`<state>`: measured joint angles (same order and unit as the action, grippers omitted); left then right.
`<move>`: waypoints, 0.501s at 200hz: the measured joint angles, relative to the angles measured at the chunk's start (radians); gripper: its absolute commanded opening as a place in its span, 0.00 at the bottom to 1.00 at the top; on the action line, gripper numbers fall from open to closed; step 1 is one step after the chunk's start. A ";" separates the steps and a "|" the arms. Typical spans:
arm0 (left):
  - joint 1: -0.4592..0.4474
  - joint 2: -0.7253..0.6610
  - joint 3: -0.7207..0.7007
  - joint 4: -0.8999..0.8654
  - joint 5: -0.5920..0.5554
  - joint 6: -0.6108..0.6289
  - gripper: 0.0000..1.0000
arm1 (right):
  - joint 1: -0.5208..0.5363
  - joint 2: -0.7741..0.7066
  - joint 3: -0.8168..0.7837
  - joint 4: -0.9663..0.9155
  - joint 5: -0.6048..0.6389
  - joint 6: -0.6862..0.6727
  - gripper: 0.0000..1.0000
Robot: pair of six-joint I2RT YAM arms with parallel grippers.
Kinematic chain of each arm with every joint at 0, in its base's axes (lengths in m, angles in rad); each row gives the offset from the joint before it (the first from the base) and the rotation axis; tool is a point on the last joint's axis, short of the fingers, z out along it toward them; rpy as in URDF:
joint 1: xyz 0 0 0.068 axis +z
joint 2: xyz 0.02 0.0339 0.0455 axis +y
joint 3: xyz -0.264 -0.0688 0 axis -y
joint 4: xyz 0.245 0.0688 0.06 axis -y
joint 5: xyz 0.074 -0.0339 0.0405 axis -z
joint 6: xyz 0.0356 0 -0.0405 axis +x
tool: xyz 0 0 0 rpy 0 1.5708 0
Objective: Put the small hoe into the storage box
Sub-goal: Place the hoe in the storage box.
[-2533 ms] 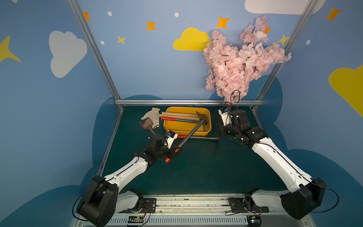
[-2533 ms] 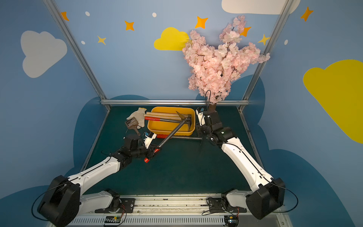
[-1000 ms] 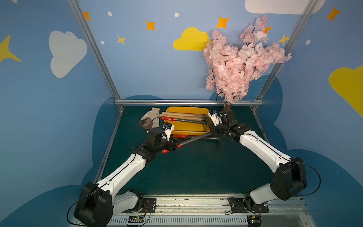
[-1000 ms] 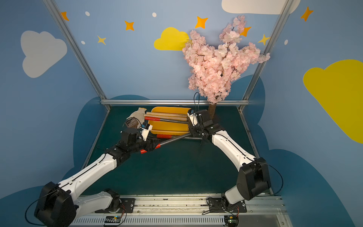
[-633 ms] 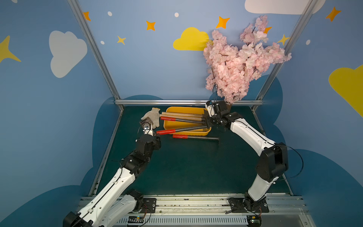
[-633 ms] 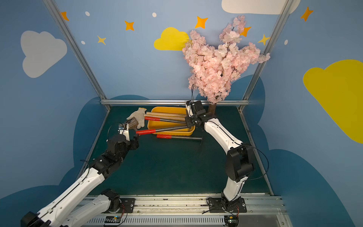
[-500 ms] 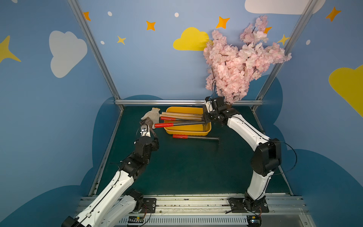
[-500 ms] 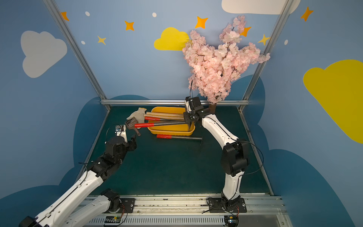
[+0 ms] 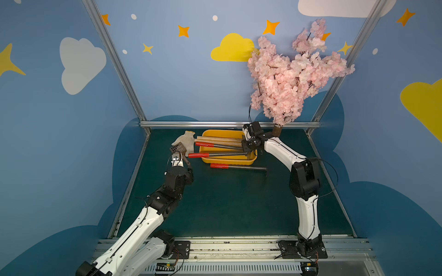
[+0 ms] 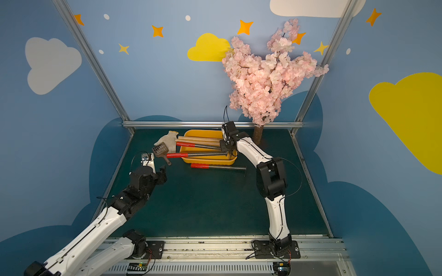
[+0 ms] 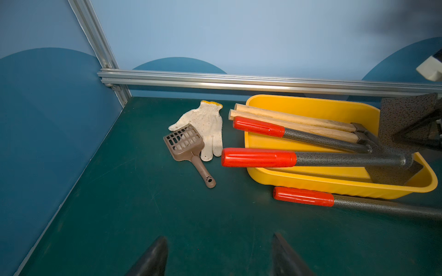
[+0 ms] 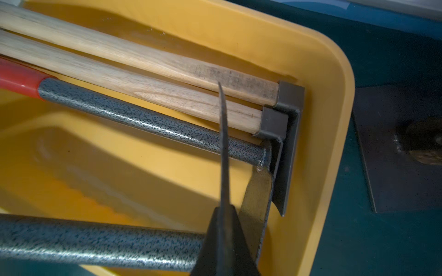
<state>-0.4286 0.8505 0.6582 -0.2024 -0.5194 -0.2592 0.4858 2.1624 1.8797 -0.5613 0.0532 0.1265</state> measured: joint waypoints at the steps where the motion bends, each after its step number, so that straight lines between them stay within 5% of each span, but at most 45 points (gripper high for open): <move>1: 0.000 0.000 0.000 0.000 0.000 0.000 0.69 | 0.000 0.001 0.001 0.000 0.000 0.000 0.00; 100: 0.027 0.027 0.000 0.001 0.037 0.000 0.69 | -0.012 0.050 0.018 -0.005 0.067 0.007 0.00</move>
<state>-0.4011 0.8780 0.6582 -0.2016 -0.4824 -0.2588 0.4740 2.2127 1.8973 -0.5659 0.1204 0.1337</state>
